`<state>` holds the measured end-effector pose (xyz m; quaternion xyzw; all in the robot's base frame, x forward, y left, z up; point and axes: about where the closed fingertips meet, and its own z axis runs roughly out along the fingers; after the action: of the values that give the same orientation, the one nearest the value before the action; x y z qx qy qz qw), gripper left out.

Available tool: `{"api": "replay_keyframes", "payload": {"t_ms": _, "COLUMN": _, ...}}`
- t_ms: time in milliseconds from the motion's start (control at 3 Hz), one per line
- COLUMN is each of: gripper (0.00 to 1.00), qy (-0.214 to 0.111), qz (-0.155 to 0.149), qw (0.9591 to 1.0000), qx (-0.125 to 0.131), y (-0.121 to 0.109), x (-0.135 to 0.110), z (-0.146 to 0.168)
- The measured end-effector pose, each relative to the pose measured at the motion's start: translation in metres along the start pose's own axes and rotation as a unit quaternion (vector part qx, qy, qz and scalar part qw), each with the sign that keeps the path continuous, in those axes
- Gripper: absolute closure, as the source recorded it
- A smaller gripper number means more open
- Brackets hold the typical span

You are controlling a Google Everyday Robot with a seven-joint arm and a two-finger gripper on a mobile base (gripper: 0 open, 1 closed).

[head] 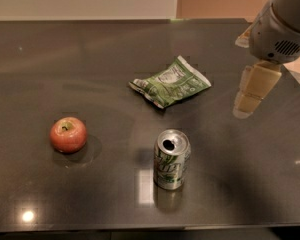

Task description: Move green jalapeno chip bag near 7up can

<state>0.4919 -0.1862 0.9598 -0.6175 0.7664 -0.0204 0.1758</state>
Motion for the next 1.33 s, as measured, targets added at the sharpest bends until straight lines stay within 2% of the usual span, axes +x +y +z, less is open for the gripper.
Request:
{"api": "replay_keyframes", "payload": {"t_ms": 667, "gripper": 0.00, "qy": -0.034, "qz": -0.004, "qw": 0.9991, "qx": -0.024, "y": -0.051, "x": -0.048, "z": 0.066}}
{"api": "replay_keyframes", "payload": {"t_ms": 1333, "gripper": 0.00, "qy": -0.039, "qz": -0.010, "qw": 0.9981, "qx": -0.046, "y": -0.068, "x": -0.081, "z": 0.118}}
